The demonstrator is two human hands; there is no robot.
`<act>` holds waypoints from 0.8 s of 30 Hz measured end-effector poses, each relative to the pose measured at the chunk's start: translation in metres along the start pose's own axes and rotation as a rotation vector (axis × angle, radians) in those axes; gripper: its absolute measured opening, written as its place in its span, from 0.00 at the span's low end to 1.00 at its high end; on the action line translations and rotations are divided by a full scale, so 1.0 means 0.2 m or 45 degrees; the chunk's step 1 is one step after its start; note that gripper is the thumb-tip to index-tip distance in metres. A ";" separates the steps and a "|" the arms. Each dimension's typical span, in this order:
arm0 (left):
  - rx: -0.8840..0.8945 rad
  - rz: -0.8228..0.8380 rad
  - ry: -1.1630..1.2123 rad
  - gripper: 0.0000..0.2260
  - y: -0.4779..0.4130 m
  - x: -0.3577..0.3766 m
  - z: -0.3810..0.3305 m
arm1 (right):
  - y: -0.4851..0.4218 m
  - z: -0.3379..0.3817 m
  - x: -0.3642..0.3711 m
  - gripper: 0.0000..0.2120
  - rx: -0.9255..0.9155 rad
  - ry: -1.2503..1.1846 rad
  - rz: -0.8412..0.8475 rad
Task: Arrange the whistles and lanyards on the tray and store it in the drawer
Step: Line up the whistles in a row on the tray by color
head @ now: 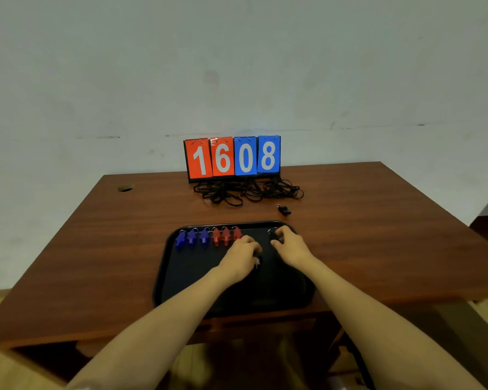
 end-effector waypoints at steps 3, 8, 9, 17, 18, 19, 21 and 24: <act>0.138 -0.105 -0.054 0.17 0.06 0.04 -0.01 | -0.01 -0.01 0.02 0.14 0.013 -0.023 -0.031; 0.214 -0.112 -0.293 0.18 0.05 0.10 0.01 | -0.03 -0.02 0.05 0.12 0.014 0.010 -0.105; 0.221 -0.120 -0.309 0.18 0.03 0.10 0.02 | -0.03 -0.03 0.06 0.11 0.019 0.013 -0.100; 0.211 -0.158 -0.423 0.18 -0.13 0.07 0.03 | -0.10 -0.06 0.10 0.12 0.016 0.108 -0.134; 0.211 -0.167 -0.442 0.18 -0.15 0.06 0.02 | -0.12 -0.06 0.10 0.12 0.012 0.115 -0.139; 0.204 -0.176 -0.449 0.17 -0.17 0.05 0.01 | -0.13 -0.06 0.11 0.12 0.009 0.121 -0.141; 0.180 -0.186 -0.447 0.16 -0.22 0.04 0.01 | -0.16 -0.07 0.11 0.10 0.009 0.119 -0.148; 0.128 -0.211 -0.431 0.14 -0.27 0.02 0.04 | -0.20 -0.06 0.13 0.07 0.020 0.109 -0.154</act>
Point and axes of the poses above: each hand's wrist, its own y-axis away from the middle knuckle, its own x-axis out of the palm, z = x × y, the point moved 3 cm from there along -y, towards the middle knuckle, and after that the axes turned 10 degrees about -x, right-handed, at the moved point
